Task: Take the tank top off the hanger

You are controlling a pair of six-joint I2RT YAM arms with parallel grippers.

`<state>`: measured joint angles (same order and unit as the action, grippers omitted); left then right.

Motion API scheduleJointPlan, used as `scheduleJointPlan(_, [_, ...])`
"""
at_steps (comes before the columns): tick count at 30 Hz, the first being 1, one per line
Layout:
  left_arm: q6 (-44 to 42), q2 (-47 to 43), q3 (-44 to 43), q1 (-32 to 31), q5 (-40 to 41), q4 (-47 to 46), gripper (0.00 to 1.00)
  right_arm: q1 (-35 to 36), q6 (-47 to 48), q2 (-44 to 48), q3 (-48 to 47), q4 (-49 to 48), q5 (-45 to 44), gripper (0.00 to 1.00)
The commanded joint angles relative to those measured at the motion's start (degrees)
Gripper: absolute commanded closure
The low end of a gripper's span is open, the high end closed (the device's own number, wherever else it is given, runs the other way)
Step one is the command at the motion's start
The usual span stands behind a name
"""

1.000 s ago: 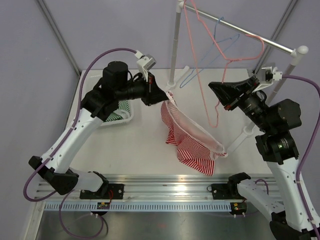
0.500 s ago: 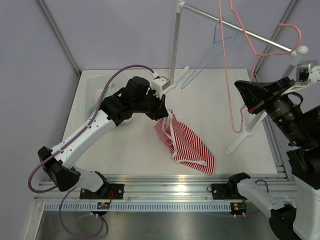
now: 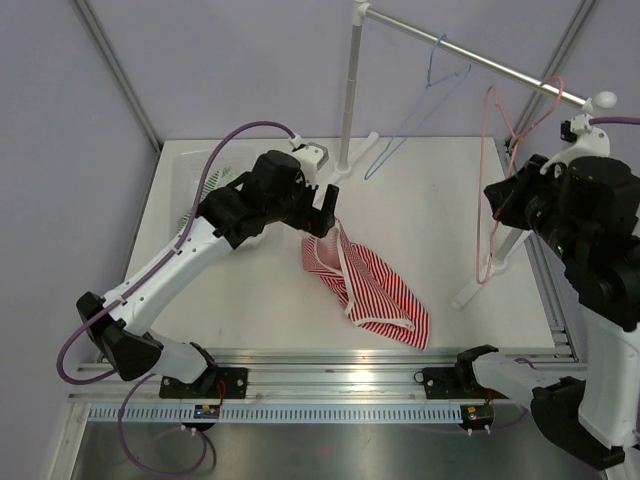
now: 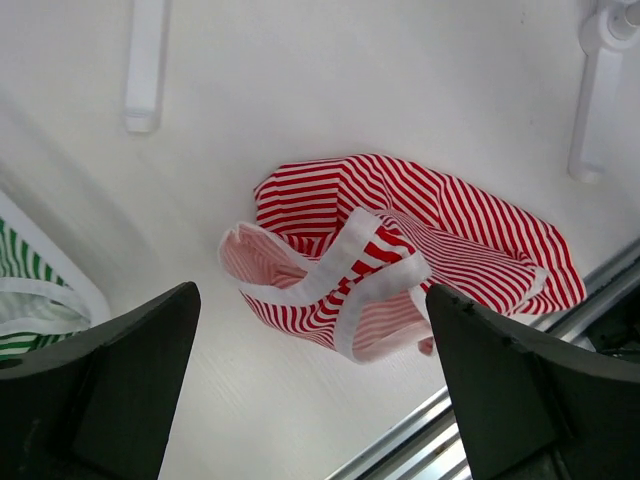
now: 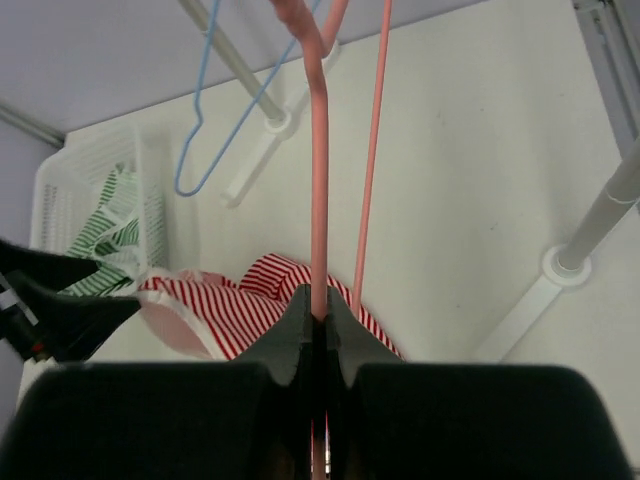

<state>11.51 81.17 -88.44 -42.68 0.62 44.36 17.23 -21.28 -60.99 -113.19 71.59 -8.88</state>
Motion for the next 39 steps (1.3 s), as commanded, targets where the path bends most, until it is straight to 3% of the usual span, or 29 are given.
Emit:
scheduleJointPlan(1, [-1.6, -2.2, -3.0, 0.0, 7.5, 1.1, 0.01, -0.1, -3.7, -4.5, -2.0, 0.0, -10.7, 1.00])
scheduleJointPlan(8, [-2.4, -5.9, -1.6, 0.0, 12.4, 3.1, 0.01, -0.5, -1.8, -14.6, -4.3, -6.6, -17.8, 1.00])
scheduleJointPlan(19, [-3.0, -9.9, 1.7, 0.0, 6.9, 1.6, 0.01, -5.7, 1.0, -22.7, -9.1, -12.3, -13.9, 1.00])
scheduleJointPlan(34, [-2.5, -5.7, 0.6, 0.0, 2.7, 1.1, 0.01, -8.1, -2.3, -17.2, 8.3, -19.5, -8.1, 1.00])
scheduleJointPlan(35, [-2.2, -5.3, 0.5, 0.0, 1.8, 0.6, 0.01, -8.1, -2.3, -17.0, 9.2, -20.0, -6.9, 0.95])
scheduleJointPlan(36, [-2.2, -4.9, 0.6, -0.2, 1.1, 0.2, 0.01, -8.2, -2.1, -16.7, 9.4, -20.3, -6.0, 0.76])
scheduleJointPlan(38, [-1.8, -3.1, 0.9, -1.3, 1.7, -1.2, 0.01, -8.1, -1.8, -15.9, 9.5, -20.4, -3.9, 0.50])
scheduleJointPlan(39, [-1.7, -2.2, 0.7, -2.2, 1.5, -1.4, 0.01, -8.1, -0.8, -15.5, 9.4, -20.4, -3.3, 0.45])
